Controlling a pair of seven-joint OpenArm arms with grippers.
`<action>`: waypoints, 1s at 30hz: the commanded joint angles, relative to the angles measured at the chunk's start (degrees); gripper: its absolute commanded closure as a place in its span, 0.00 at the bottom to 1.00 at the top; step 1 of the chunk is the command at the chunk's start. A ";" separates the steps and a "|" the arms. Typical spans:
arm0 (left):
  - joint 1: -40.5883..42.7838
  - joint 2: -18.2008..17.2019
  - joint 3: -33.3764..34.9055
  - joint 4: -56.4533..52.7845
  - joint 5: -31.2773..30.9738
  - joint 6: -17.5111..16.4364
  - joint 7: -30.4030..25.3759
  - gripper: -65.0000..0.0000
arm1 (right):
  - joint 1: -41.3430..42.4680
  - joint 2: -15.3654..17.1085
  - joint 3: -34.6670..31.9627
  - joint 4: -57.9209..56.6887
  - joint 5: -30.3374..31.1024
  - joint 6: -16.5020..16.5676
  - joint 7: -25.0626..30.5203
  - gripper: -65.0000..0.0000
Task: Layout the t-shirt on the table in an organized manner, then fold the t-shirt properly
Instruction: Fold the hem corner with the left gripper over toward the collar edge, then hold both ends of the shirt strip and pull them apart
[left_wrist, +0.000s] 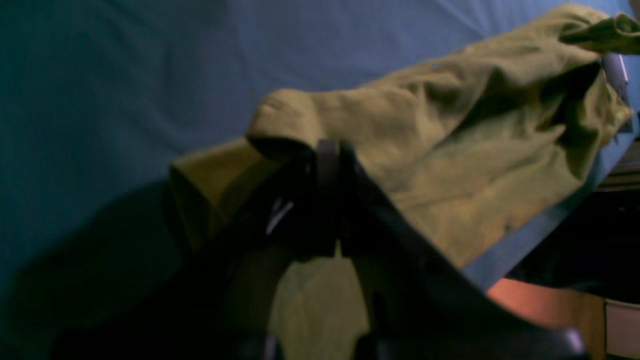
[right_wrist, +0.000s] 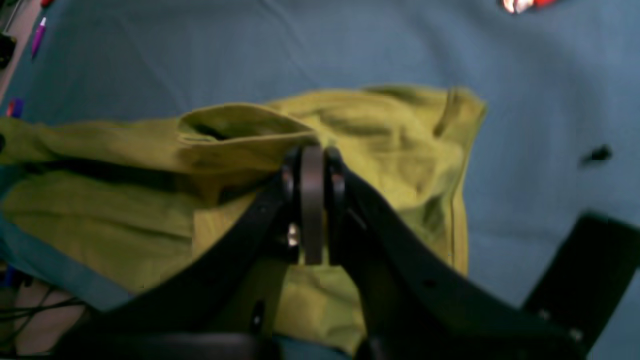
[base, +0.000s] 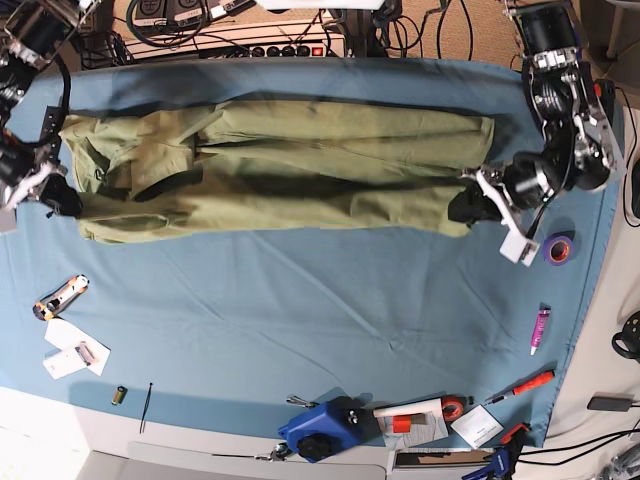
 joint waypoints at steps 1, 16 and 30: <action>-0.24 -0.59 -1.14 1.46 -1.49 -0.22 -1.01 1.00 | -0.17 1.57 1.53 1.01 2.08 0.08 1.23 1.00; 5.64 -0.57 -4.87 1.77 -6.58 -1.75 1.11 1.00 | -8.11 0.81 5.70 1.01 1.77 0.08 1.23 1.00; 6.21 -0.59 -4.87 1.77 1.31 -1.73 1.11 1.00 | -9.27 0.74 5.70 1.01 -10.21 0.08 1.23 1.00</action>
